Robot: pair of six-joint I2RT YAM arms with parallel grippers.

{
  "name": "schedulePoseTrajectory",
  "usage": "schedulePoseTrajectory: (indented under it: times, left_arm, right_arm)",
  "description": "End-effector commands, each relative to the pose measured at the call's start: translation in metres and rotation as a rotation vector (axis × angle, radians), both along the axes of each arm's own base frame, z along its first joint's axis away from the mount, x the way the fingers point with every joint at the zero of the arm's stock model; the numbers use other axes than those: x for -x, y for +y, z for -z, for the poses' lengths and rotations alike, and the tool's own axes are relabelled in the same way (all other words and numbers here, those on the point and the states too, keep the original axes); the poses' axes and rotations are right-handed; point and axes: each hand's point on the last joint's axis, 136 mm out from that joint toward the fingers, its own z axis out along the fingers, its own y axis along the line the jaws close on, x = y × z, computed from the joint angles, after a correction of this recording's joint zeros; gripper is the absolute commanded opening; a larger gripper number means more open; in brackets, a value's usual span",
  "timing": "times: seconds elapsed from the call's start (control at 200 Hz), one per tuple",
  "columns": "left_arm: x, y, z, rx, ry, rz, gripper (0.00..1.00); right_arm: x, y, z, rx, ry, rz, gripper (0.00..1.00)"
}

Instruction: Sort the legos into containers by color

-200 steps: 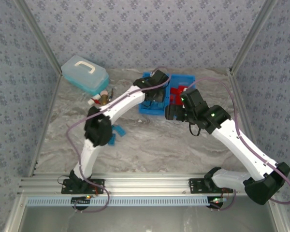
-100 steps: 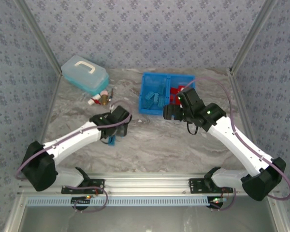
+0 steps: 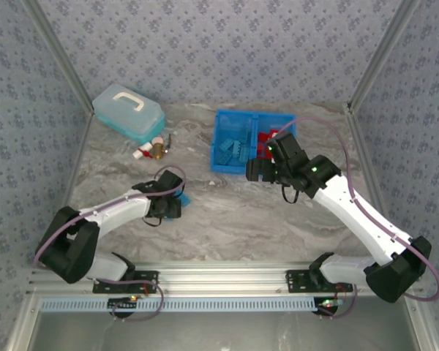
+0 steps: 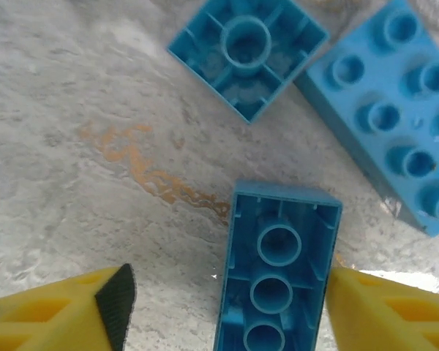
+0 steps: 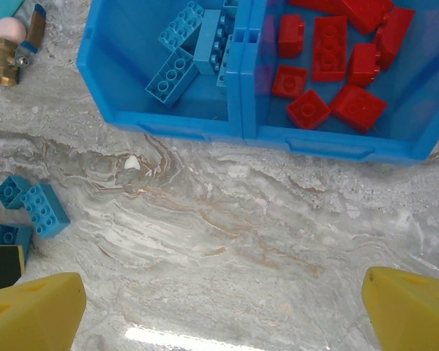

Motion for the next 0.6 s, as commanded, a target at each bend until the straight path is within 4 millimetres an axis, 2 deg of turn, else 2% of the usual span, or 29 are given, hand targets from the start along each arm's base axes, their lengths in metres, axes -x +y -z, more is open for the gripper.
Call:
schedulePoseTrajectory:
  times: [0.0, 0.165, 0.245, 0.32, 0.39, 0.45, 0.54, 0.595]
  left_arm:
    - [-0.003, -0.009, 0.005, 0.060, 0.011, 0.012, 0.58]
    - [0.000, -0.008, 0.011, 0.064, 0.039, 0.004, 0.41]
    - [0.001, -0.008, 0.010, 0.064, 0.040, 0.001, 0.37]
    - [0.001, -0.008, 0.001, 0.071, 0.033, -0.004, 0.36]
    - [-0.003, -0.011, -0.022, 0.098, -0.001, -0.005, 0.35]
    - [-0.010, -0.020, -0.054, 0.144, -0.077, 0.006, 0.35]
    - [-0.027, -0.043, -0.110, 0.245, -0.225, 0.040, 0.35]
    - [-0.038, -0.060, -0.136, 0.293, -0.286, 0.062, 0.35]
  right_arm:
    - [-0.002, 0.004, -0.010, -0.021, -0.015, 0.008, 1.00]
    - [-0.003, 0.005, -0.011, -0.020, -0.018, 0.008, 1.00]
    - [-0.003, 0.005, -0.011, -0.021, -0.018, 0.007, 1.00]
    - [-0.003, 0.005, -0.012, -0.021, -0.020, 0.005, 1.00]
    - [-0.003, 0.005, -0.012, -0.019, -0.018, 0.006, 1.00]
    - [-0.003, 0.005, -0.012, -0.018, -0.019, 0.007, 1.00]
    - [-0.004, 0.005, -0.014, -0.021, -0.026, 0.008, 1.00]
    - [-0.005, 0.006, -0.015, -0.023, -0.030, 0.006, 1.00]
